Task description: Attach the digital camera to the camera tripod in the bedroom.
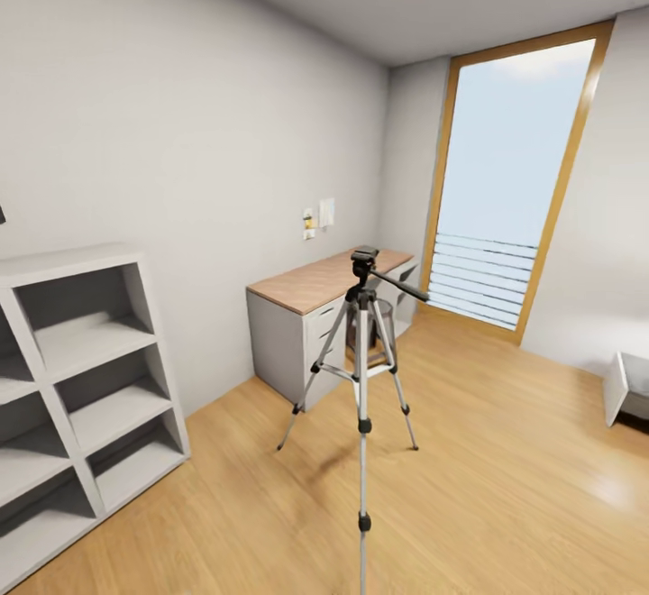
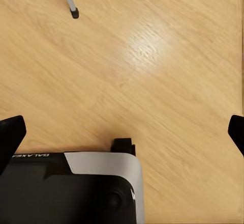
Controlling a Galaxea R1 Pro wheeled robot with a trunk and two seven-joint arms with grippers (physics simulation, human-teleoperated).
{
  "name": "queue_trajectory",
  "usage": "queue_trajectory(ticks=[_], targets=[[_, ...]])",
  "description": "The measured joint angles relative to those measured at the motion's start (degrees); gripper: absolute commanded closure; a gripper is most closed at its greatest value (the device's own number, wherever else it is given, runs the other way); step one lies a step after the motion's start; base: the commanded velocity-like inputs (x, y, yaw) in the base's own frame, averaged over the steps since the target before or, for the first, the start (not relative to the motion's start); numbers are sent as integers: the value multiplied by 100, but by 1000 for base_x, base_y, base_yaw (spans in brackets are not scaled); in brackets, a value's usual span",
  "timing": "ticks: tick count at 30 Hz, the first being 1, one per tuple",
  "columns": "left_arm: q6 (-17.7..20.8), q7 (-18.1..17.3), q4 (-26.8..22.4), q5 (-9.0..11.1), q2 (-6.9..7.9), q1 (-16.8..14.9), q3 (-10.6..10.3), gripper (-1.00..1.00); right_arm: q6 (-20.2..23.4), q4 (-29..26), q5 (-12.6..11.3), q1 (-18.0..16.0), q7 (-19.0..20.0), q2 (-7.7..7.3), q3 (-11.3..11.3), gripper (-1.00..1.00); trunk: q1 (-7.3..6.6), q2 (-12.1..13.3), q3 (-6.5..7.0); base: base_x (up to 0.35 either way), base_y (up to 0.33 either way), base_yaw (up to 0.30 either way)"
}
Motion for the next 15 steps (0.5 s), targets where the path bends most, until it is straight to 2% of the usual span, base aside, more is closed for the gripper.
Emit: queue_trajectory(ticks=[3, 8, 15], targets=[[-346, 10, 0, 13, -1, 315, 2, 100, -1, -4, 3, 0, 0, 0, 0, -100, 0, 0, 0, 0, 0, -281], [-722, 15, 0, 24, 2, 533, 3, 100, -2, -6, 7, 0, 0, 0, 4, -100, 0, 0, 1, 0, 0, -276], [-864, 16, 4, 30, -27, 726, 6, 100, 0, -5, 15, -1, 5, 1, 13, -100, 0, 0, 1, 0, 0, -123]])
